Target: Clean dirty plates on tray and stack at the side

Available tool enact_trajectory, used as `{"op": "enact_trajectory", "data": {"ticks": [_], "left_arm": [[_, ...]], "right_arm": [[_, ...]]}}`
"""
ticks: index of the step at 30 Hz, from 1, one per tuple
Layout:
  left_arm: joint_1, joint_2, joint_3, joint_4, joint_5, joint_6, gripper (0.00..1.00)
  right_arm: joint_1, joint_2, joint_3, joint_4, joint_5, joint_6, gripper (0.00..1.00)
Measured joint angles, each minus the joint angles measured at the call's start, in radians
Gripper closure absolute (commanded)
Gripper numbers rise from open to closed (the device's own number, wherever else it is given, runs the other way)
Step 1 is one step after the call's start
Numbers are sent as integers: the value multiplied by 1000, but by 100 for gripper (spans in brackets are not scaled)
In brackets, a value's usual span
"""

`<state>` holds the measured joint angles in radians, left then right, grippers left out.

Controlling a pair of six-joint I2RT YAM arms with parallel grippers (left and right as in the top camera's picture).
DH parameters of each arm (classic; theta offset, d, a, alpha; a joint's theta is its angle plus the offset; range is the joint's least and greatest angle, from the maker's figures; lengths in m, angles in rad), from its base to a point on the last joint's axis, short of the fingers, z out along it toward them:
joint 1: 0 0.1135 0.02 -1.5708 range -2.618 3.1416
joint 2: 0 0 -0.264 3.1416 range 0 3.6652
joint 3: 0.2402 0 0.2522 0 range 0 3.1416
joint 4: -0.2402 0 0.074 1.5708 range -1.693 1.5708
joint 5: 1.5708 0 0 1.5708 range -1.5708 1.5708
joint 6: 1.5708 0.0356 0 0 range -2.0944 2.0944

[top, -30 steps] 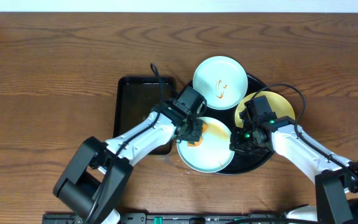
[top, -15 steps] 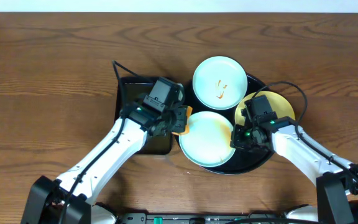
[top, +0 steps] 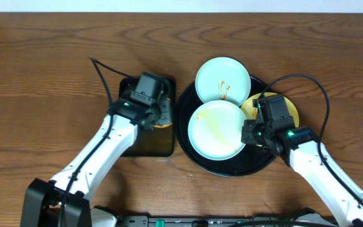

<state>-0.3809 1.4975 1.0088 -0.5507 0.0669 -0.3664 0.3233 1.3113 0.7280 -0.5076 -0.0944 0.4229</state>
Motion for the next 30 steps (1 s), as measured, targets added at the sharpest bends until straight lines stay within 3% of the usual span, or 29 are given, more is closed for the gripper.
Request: {"op": "enact_trajectory", "data": {"ticks": [15, 30], "left_arm": [[88, 0, 0, 0, -21, -1, 91], [88, 0, 0, 0, -21, -1, 91]], "right_arm": [[20, -190, 0, -8, 246, -148, 99], [347, -230, 0, 80, 753, -340, 99]]}}
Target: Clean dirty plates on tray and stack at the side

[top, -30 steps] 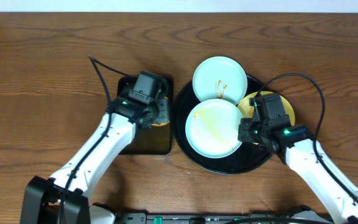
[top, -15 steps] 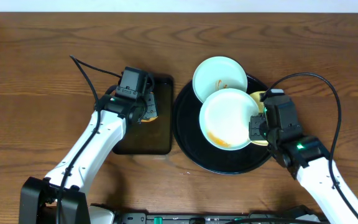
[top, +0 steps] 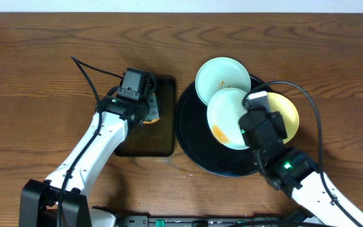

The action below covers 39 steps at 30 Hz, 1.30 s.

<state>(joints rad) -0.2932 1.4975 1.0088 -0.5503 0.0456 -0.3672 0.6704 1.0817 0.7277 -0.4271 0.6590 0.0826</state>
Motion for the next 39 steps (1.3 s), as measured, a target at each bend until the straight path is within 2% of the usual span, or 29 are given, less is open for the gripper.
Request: {"op": "enact_trajectory", "data": {"ticks": [6, 11, 17, 20, 24, 31, 39], "left_arm": [[0, 0, 0, 0, 0, 0, 92], [0, 0, 0, 0, 0, 0, 92], [0, 0, 0, 0, 0, 0, 91], [0, 0, 0, 0, 0, 0, 91], [0, 0, 0, -1, 0, 0, 91], [0, 0, 0, 0, 21, 0, 92], [-13, 0, 0, 42, 260, -3, 92]], "right_arm": [[126, 0, -1, 101, 139, -132, 99], [172, 0, -1, 148, 219, -222, 99], [175, 0, -1, 150, 243, -240, 99], [175, 0, -1, 138, 248, -201, 99], [174, 2, -2, 43, 221, -20, 99], [168, 78, -3, -136, -43, 372, 99], [154, 256, -3, -192, -215, 646, 99]]}}
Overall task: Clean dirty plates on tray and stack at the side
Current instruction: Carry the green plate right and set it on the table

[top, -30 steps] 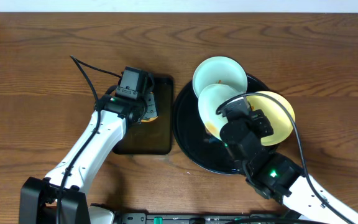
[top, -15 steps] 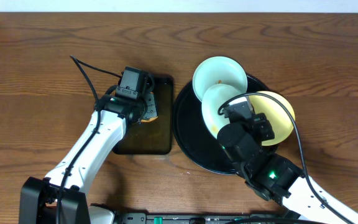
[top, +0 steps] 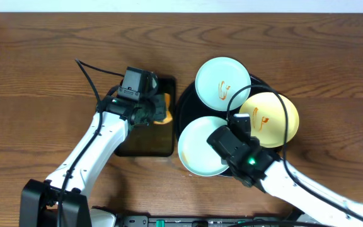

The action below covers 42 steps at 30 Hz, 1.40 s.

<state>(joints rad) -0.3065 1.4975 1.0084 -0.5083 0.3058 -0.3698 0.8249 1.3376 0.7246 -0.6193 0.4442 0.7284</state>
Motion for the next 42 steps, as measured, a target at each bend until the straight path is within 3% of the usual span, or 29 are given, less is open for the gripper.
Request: {"op": "enact_trajectory", "data": {"ticks": [10, 21, 31, 42], "left_arm": [[-163, 0, 0, -1, 84, -1, 92], [-176, 0, 0, -1, 23, -1, 92], [-123, 0, 0, -5, -37, 0, 92], [-113, 0, 0, -11, -55, 0, 92]], "right_arm": [[-1, 75, 0, 2, -57, 122, 99], [-134, -48, 0, 2, -106, 61, 99], [-465, -248, 0, 22, -136, -85, 99], [-1018, -291, 0, 109, -328, -237, 99]]}}
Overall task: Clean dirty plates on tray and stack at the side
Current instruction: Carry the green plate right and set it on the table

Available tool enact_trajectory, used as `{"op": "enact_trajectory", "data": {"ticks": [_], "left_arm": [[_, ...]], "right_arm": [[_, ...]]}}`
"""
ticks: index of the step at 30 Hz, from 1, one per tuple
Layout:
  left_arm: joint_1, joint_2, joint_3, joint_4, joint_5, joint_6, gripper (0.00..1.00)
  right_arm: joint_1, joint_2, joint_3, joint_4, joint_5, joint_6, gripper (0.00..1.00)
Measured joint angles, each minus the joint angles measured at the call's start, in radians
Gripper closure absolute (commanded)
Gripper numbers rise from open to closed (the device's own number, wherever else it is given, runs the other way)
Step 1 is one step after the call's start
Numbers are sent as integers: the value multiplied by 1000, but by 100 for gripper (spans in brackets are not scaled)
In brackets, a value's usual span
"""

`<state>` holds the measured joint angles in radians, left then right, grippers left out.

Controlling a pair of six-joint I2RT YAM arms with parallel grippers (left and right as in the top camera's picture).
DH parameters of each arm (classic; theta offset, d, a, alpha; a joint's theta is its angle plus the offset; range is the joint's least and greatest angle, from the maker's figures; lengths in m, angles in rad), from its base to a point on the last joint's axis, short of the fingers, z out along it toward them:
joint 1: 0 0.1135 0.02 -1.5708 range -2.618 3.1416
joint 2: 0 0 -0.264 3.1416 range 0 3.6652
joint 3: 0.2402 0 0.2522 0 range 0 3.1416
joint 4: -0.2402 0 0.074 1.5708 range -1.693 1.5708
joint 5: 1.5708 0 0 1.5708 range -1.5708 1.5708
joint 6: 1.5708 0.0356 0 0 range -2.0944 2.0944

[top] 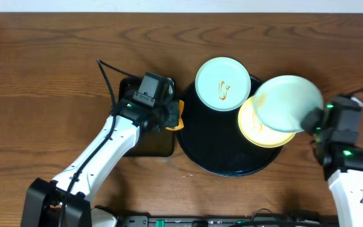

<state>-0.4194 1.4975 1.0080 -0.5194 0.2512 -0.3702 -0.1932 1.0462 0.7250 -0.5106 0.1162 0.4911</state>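
Note:
My right gripper (309, 119) is shut on the rim of a pale green plate (287, 102), holding it raised and tilted over the right side of the round black tray (219, 148). Under it a yellow plate (257, 129) lies on the tray, partly covered. A second pale green plate (223, 83) with an orange smear rests at the tray's back. My left gripper (171, 115) is shut on an orange sponge (179, 115) at the tray's left rim.
A small black rectangular tray (145, 142) lies under my left arm, just left of the round tray. Wooden tabletop (43, 75) stretches to the left and behind. The left arm's cable loops above that wrist.
The held pale green plate went from the tray's front left to the right side, over the yellow plate. My left gripper moved right with the sponge to the tray's left rim.
The pale green plate first lay mid-tray with my right gripper at its right rim and my left gripper on the sponge over the small tray. Then the plate was lifted and tilted, then held at the front left, and now hangs at the right.

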Motion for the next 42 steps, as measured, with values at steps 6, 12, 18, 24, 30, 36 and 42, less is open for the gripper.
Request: {"op": "enact_trajectory", "data": {"ticks": [6, 12, 18, 24, 30, 36, 42], "left_arm": [[0, 0, 0, -2, -15, 0, 92], [0, 0, 0, -15, -19, 0, 92], [0, 0, 0, -21, -19, 0, 92], [0, 0, 0, -22, -20, 0, 92], [0, 0, 0, -23, -22, 0, 92], [0, 0, 0, -23, -22, 0, 92], [0, 0, 0, -23, -22, 0, 92]], "right_arm": [[-240, 84, 18, 7, -108, -55, 99], [-436, 224, 44, 63, -154, -68, 99], [-518, 333, 45, 103, -154, -76, 99], [-517, 431, 45, 122, -173, -121, 82], [-456, 440, 47, 163, -250, -187, 64], [-342, 440, 48, 172, -399, -277, 61], [-245, 440, 48, 120, -472, -338, 60]]}}
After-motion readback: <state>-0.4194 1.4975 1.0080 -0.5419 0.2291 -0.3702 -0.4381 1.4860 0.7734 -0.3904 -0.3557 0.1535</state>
